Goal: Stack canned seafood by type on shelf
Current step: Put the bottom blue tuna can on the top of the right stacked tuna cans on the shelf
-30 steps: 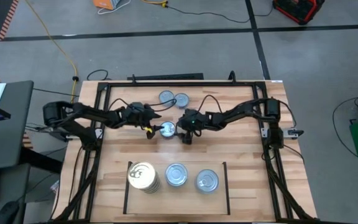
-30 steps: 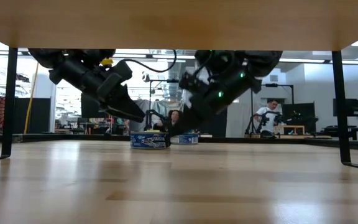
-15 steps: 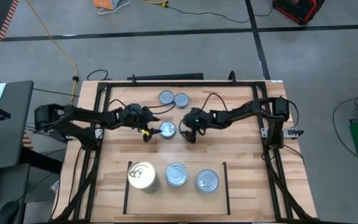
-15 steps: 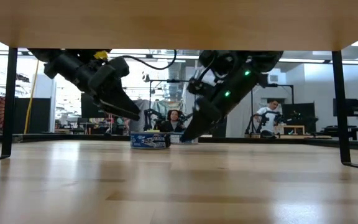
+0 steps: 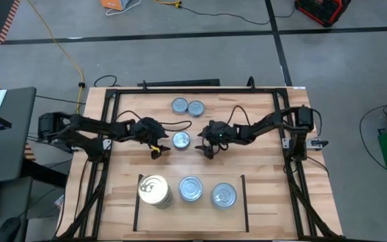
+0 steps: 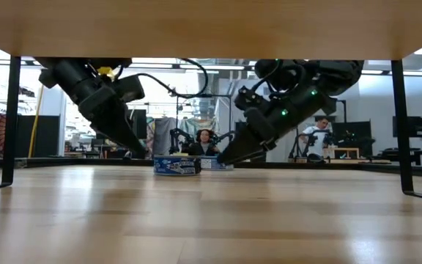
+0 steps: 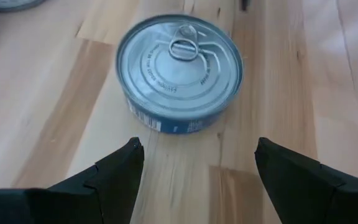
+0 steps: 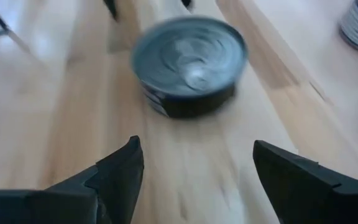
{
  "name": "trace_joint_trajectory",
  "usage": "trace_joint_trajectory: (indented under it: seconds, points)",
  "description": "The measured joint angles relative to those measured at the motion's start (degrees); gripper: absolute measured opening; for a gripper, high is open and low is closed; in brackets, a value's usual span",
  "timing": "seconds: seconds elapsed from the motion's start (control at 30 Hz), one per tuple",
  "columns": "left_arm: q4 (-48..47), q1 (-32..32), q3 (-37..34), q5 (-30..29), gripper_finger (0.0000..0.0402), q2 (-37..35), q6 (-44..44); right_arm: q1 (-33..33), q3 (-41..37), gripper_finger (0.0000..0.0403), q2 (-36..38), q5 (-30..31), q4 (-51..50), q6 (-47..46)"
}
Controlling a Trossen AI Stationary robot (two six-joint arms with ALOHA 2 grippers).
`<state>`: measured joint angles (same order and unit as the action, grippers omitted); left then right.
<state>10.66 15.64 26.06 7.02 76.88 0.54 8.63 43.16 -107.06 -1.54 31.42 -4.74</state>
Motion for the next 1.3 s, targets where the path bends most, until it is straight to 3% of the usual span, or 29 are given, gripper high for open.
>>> trace_joint_trajectory:
  seconds: [0.57,1.07,1.3]
  points:
    - [11.82,-1.88,-0.02,0.17,0.0295,11.30,2.32,-1.46,0.07,0.0324,-0.13,1.44,5.03,-1.28]
    - [12.31,-2.82,-0.02,0.23,0.0295,11.98,3.63,-1.59,1.23,0.0324,-10.20,1.63,15.08,-2.51]
    - [13.03,-2.82,-0.01,0.21,0.0295,11.99,1.66,-1.36,1.36,0.0324,-10.54,0.06,17.63,-1.44]
